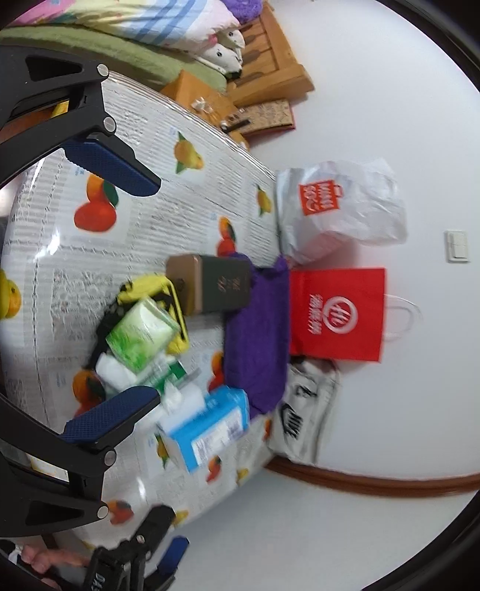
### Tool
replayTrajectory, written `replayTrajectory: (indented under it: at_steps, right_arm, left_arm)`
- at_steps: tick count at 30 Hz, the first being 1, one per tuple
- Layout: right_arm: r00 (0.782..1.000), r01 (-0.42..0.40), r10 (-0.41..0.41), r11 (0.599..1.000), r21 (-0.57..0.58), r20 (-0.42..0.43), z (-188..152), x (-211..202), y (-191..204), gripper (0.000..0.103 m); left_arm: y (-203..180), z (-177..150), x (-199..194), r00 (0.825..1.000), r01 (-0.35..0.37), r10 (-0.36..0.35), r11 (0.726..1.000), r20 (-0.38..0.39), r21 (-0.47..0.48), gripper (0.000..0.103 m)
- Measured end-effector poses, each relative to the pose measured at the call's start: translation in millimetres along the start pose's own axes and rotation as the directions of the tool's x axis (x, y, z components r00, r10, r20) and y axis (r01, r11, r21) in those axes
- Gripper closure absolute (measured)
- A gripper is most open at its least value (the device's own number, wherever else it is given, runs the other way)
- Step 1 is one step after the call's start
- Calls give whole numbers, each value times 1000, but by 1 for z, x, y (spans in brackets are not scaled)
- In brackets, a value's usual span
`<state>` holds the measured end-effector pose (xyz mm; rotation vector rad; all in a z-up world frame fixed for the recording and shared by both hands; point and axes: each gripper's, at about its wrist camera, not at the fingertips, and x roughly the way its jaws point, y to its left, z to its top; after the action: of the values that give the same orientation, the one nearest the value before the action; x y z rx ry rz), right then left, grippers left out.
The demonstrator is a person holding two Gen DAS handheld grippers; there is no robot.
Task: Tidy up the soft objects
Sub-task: 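Grasp the white knotted cloth with the right tool while the left tool approaches the green tissue pack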
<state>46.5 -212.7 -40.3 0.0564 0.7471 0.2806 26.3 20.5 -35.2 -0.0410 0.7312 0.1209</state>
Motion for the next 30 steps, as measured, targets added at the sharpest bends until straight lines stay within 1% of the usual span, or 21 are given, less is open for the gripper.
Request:
replayTrajectory:
  at_steps: [1, 4, 6, 10, 15, 17, 19, 21, 22, 23, 24, 30]
  right_arm:
    - [1000, 3, -4, 1000, -6, -6, -2, 6, 0, 1]
    - [999, 16, -17, 999, -36, -31, -6, 25, 2, 2]
    - [999, 9, -12, 999, -53, -51, -9, 39, 3, 5]
    - [996, -15, 9, 997, -77, -86, -13, 65, 6, 18]
    - [993, -44, 31, 993, -114, -112, -17, 95, 14, 33]
    - [991, -51, 35, 991, -122, -129, -17, 105, 16, 45]
    - [989, -54, 36, 991, -124, -142, -15, 116, 18, 48]
    - [989, -55, 38, 991, -121, -145, -14, 125, 19, 56]
    - [988, -62, 45, 991, -116, -148, -13, 128, 20, 62]
    - [987, -71, 53, 991, -111, -154, -13, 131, 20, 64]
    - [985, -78, 60, 991, -109, -160, -12, 135, 21, 64]
    - [984, -61, 35, 987, -148, -175, -11, 148, 30, 64]
  left_arm:
    - [1, -3, 6, 1000, -12, 12, 1000, -11, 3, 0]
    - [8, -8, 28, 998, -3, 2, 1000, -59, -16, 0]
    - [12, -13, 41, 996, -10, 7, 1000, -85, -27, 0]
    - [16, -23, 62, 992, 7, -11, 999, -126, -31, 0]
    - [21, -30, 84, 987, 26, -33, 999, -156, -48, 0]
    - [24, -32, 91, 986, 34, -43, 998, -161, -56, 0]
    - [26, -34, 99, 984, 37, -47, 998, -174, -59, 0]
    - [28, -36, 105, 981, 34, -45, 998, -189, -57, 0]
    - [29, -37, 107, 980, 34, -45, 998, -193, -58, 0]
    - [30, -38, 108, 980, 40, -52, 997, -193, -62, 0]
    - [31, -38, 109, 980, 50, -62, 997, -191, -67, 0]
    - [40, -39, 109, 980, 86, -102, 992, -173, -96, 0]
